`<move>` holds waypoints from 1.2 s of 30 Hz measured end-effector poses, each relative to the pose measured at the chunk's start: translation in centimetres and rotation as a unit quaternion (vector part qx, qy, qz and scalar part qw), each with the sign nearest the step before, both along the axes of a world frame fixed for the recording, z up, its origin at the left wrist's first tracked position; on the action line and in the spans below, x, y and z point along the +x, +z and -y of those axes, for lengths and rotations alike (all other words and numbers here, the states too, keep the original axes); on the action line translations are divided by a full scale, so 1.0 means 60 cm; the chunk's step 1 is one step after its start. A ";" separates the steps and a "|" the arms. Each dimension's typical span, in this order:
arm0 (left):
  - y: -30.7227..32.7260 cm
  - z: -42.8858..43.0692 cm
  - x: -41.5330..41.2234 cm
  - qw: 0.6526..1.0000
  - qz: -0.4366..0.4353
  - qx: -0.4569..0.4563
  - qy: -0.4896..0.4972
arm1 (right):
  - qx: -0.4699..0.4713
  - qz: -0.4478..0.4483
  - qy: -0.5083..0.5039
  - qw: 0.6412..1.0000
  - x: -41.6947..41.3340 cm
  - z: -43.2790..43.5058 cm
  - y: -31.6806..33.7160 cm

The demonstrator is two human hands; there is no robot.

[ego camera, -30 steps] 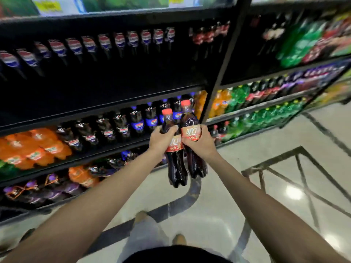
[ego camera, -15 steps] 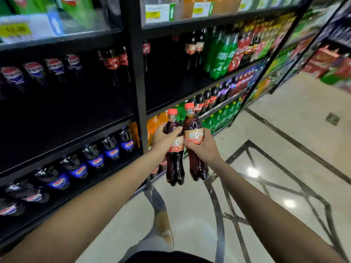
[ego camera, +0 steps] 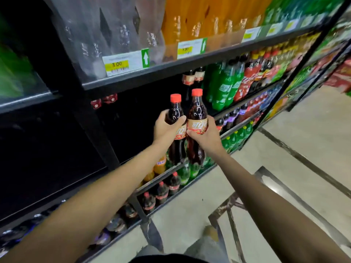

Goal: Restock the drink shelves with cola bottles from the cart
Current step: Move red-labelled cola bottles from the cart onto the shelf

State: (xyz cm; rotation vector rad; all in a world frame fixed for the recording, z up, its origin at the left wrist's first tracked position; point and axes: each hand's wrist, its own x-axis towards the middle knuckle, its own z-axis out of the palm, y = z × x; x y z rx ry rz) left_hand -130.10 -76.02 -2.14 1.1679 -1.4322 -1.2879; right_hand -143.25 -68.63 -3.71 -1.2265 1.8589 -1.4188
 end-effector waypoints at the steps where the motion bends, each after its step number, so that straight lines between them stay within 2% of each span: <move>1: 0.000 0.014 -0.009 1.000 -0.006 -0.009 0.006 | -0.007 -0.002 0.007 1.000 -0.013 0.022 -0.001; 6: 0.000 0.068 -0.061 0.997 -0.018 -0.019 0.070 | -0.019 0.009 0.058 0.998 -0.081 0.129 -0.012; 14: 0.001 0.108 -0.126 0.987 0.013 -0.047 0.151 | 0.003 -0.004 0.138 0.990 -0.153 0.244 -0.028; 22: 0.005 0.139 -0.146 0.978 0.025 -0.023 0.205 | -0.010 0.008 0.186 0.982 -0.158 0.289 -0.051; 29: -0.033 0.144 -0.153 0.977 -0.024 -0.008 0.213 | -0.011 0.019 0.208 0.978 -0.154 0.298 -0.054; 32: -0.064 0.136 -0.148 0.982 0.005 0.004 0.187 | 0.004 0.034 0.228 0.973 -0.156 0.296 -0.056; 36: -0.129 0.131 -0.145 0.978 0.109 0.048 0.174 | 0.080 0.027 0.238 0.968 -0.167 0.284 -0.098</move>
